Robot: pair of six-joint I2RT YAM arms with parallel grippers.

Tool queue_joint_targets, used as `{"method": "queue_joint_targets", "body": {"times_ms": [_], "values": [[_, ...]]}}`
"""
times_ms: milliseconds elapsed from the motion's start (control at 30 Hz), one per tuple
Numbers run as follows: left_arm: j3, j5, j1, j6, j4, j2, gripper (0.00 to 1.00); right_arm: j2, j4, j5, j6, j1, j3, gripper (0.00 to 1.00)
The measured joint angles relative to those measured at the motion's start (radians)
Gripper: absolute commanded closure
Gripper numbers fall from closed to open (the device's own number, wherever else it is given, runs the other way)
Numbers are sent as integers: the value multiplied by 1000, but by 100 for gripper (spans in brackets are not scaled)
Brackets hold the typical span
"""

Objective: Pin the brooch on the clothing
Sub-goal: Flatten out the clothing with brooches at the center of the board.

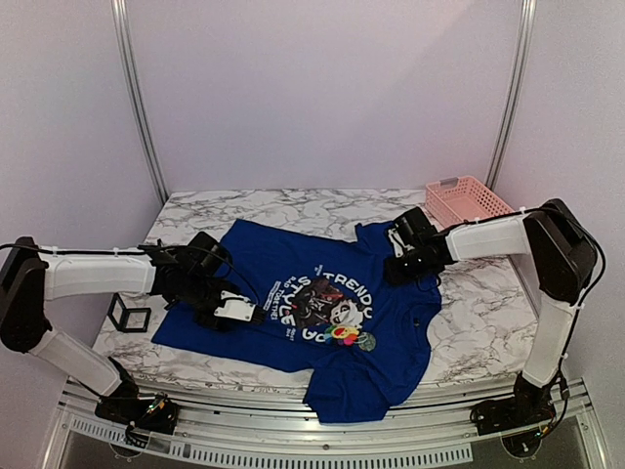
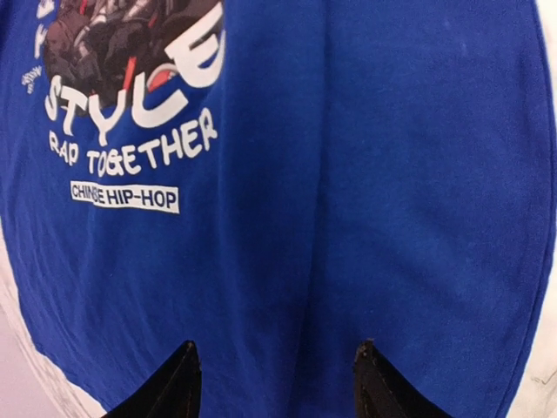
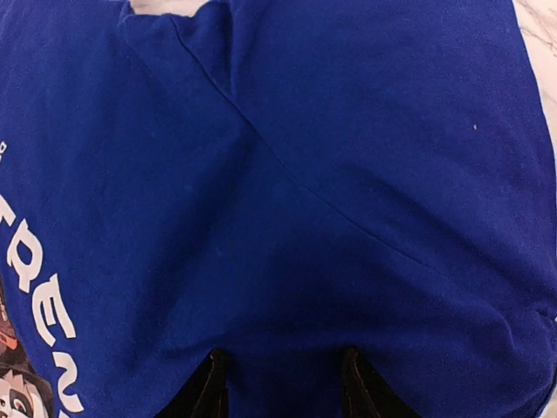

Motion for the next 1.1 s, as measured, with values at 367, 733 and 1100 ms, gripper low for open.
{"method": "queue_joint_targets", "body": {"times_ms": [367, 733, 1100], "values": [[-87, -9, 0, 72, 40, -37, 39, 251, 9, 21, -42, -107, 327, 56], [-120, 2, -20, 118, 68, -75, 37, 388, -16, -42, -132, -143, 540, 52], [333, 40, -6, -249, -90, 43, 38, 83, -108, -52, -111, -137, 400, 60]]}}
